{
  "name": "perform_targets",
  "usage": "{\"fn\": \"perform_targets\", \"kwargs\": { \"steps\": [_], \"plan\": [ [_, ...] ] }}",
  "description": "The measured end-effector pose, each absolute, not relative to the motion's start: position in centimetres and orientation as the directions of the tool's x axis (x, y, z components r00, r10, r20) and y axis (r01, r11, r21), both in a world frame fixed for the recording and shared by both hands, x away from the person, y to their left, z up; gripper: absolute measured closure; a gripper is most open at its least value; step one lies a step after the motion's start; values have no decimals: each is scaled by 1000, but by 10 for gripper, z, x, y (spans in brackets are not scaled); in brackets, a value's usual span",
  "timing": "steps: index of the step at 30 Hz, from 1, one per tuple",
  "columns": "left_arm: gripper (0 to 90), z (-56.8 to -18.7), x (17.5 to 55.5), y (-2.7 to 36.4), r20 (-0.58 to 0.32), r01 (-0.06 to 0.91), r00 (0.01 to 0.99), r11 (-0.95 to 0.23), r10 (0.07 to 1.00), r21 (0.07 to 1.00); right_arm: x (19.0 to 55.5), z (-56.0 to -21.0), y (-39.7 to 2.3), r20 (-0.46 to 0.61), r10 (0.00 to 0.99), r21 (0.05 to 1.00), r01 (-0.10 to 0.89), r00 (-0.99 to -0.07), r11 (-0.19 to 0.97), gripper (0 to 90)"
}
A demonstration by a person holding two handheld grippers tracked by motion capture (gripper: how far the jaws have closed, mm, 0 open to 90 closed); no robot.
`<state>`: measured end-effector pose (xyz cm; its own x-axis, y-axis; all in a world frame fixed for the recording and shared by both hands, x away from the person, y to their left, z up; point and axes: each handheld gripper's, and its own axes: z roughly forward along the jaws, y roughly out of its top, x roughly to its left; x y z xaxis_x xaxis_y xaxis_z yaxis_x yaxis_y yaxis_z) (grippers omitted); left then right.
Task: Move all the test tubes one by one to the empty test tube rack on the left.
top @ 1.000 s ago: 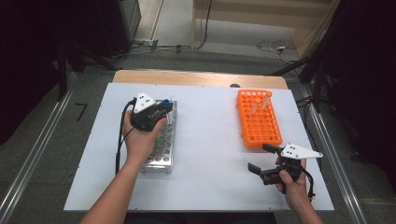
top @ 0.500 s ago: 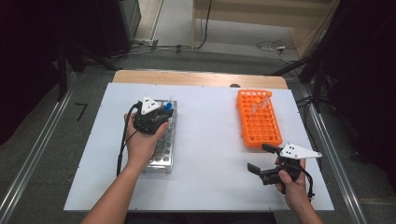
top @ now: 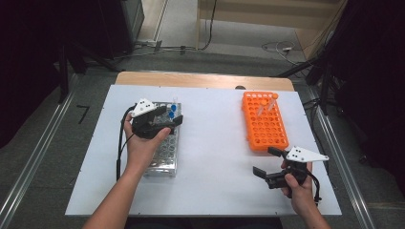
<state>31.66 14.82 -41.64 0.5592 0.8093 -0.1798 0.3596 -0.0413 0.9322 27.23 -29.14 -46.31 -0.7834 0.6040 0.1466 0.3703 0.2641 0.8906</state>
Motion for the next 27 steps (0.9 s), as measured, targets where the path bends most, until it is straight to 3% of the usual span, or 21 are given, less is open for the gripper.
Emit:
{"fn": "perform_targets", "kwargs": {
  "steps": [8, 27],
  "plan": [
    [17, -416, 288, 149, -191, 339, 593, -28, 782, 940, 273, -463, -290, 144, 604, 890, 370, -784, 268, 0],
    [0, -436, 220, 165, -176, 320, 602, -33, 779, 947, 286, -452, -289, 144, 636, 893, 376, -758, 247, 0]
  ]
}}
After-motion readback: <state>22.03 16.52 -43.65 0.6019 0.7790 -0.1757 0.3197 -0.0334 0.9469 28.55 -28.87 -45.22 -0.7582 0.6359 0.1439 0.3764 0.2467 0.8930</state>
